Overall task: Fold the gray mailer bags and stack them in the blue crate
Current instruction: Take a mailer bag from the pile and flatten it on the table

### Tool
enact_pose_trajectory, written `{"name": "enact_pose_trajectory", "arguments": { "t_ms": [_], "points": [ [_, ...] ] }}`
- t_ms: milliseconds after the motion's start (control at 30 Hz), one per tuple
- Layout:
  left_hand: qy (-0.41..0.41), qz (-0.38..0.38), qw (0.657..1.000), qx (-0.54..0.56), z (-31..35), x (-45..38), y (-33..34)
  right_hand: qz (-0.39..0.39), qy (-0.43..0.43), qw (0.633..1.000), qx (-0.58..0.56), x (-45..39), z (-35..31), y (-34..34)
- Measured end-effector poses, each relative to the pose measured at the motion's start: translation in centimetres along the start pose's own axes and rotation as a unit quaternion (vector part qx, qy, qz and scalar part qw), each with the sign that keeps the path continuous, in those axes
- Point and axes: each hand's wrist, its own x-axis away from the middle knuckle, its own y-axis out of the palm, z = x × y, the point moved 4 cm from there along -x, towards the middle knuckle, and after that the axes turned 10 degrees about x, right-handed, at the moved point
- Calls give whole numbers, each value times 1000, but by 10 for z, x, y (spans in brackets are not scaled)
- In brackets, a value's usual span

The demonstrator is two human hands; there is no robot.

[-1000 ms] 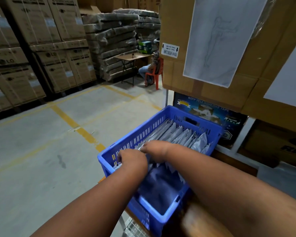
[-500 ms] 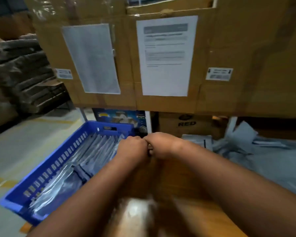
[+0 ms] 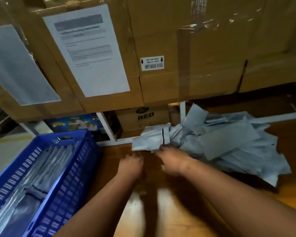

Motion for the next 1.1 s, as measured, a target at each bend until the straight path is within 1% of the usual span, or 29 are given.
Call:
{"name": "enact_pose_trajectory", "arguments": {
  "t_ms": [100, 200, 333, 400, 467, 600, 700, 833, 1000, 1100],
  "points": [
    [11, -13, 1000, 9, -11, -28, 5, 16, 10, 999, 28, -28, 2, 9],
    [10, -23, 999, 39, -22, -66, 9, 27, 39, 997, 57, -70, 3, 19],
    [43, 1, 993, 111, -42, -118, 28, 31, 67, 992, 107, -117, 8, 29],
    [65, 14, 989, 128, -49, -141, 45, 41, 72, 985, 150, -131, 13, 34],
    [92, 35, 986, 137, -52, -159, 61, 30, 80, 982, 170, -142, 19, 40],
    [122, 63, 981, 138, -47, -175, 81, -11, 105, 985, 135, -157, 19, 57],
    [135, 94, 972, 165, -44, -180, 82, 3, 118, 987, 108, -161, 14, 64],
    [148, 91, 974, 149, -45, -180, 83, 7, 104, 991, 82, -153, 14, 60],
    [146, 119, 976, 113, -45, -153, 64, 19, 97, 995, 33, -122, 15, 48],
    [142, 126, 978, 88, -37, -122, 53, -9, 97, 995, -6, -97, 9, 38]
  ]
}}
